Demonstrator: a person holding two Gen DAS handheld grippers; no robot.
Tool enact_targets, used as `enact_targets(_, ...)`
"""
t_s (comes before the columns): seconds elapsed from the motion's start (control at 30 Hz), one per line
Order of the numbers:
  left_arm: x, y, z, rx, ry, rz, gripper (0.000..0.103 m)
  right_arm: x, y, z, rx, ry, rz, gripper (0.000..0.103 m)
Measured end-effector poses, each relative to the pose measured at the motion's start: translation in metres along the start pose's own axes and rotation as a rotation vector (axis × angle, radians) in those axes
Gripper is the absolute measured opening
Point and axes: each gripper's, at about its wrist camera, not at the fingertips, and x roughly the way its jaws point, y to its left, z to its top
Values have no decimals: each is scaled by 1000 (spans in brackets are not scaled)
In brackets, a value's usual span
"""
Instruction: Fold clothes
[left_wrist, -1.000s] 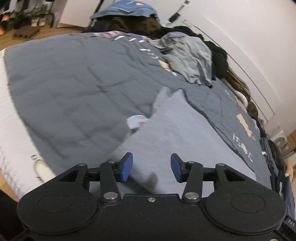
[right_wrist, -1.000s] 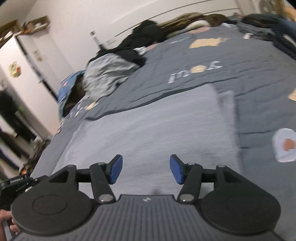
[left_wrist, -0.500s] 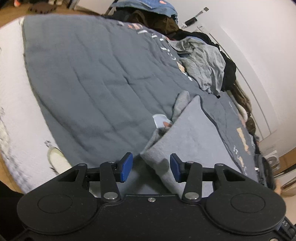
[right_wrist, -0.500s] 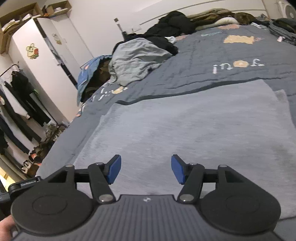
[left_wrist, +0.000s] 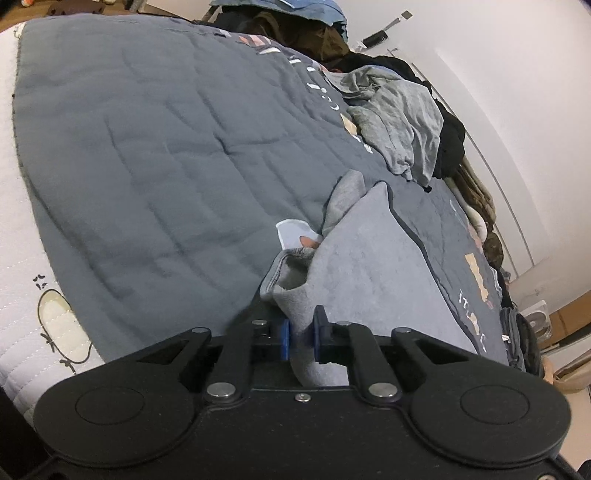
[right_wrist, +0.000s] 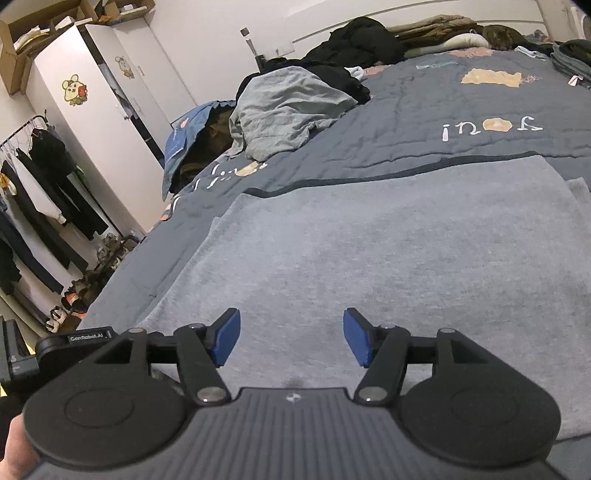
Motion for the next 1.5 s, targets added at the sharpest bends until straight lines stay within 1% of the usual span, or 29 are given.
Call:
enact_targets(0.07, 3, -3, 0, 10, 11, 22, 12, -1, 0, 0, -10, -5, -5, 61)
enact_targets(0.2, 9, 2, -4, -21, 33, 56, 22, -5, 3, 1, -43, -29, -19, 62)
enact_targets(0.27, 9, 1, -4, -22, 33, 56, 22, -8, 4, 1, -60, -40, -26, 62)
enact_targets(0.37, 11, -7, -3, 34, 27, 48, 22, -11, 6, 1, -86, -58, -36, 62)
enact_targets(0.43, 12, -15, -3, 94, 4, 47, 22, -13, 8, 2, -109, -74, -45, 62)
enact_targets(0.53, 13, -25, -4, 164, -27, 53, 23, -24, 22, 2, -241, -158, -86, 62)
enact_targets(0.6, 16, -25, -6, 167, -21, 65, 25, -28, 30, 0, -332, -197, -125, 62)
enact_targets(0.63, 19, -22, -6, 155, -12, 69, 26, -28, 32, 0, -354, -204, -145, 63)
enact_targets(0.7, 23, -18, -5, 126, 0, 72, 26, -27, 31, 0, -346, -192, -149, 63)
enact_targets(0.77, 23, -17, -3, 106, -4, 63, 26, -26, 27, 0, -325, -176, -144, 63)
enact_targets(0.8, 23, -18, -3, 101, -7, 60, 25, -27, 26, 0, -320, -180, -147, 63)
enact_targets(0.83, 22, -20, -3, 120, -14, 59, 23, -28, 25, 1, -316, -184, -150, 63)
enact_targets(0.87, 20, -24, -4, 155, -28, 62, 19, -29, 24, 1, -311, -189, -153, 63)
enact_targets(0.9, 18, -29, -6, 193, -42, 64, 11, -30, 22, 1, -306, -194, -154, 63)
enact_targets(1.0, 12, -50, -14, 339, -89, 67, 11, -34, 14, 3, -250, -206, -119, 63)
enact_targets(1.1, 8, -69, -26, 468, -123, 60, 10, -35, 4, 8, -164, -180, -94, 63)
enact_targets(1.3, 9, -94, -51, 671, -138, 58, 10, -38, -21, 16, 14, -136, -61, 63)
enact_targets(1.37, 10, -101, -59, 732, -138, 54, 10, -38, -25, 22, 46, -113, -41, 63)
enact_targets(1.43, 11, -109, -68, 795, -141, 49, 10, -38, -26, 26, 52, -101, -23, 63)
enact_targets(1.5, 12, -117, -80, 887, -148, 43, 10, -39, -26, 30, 56, -88, -6, 63)
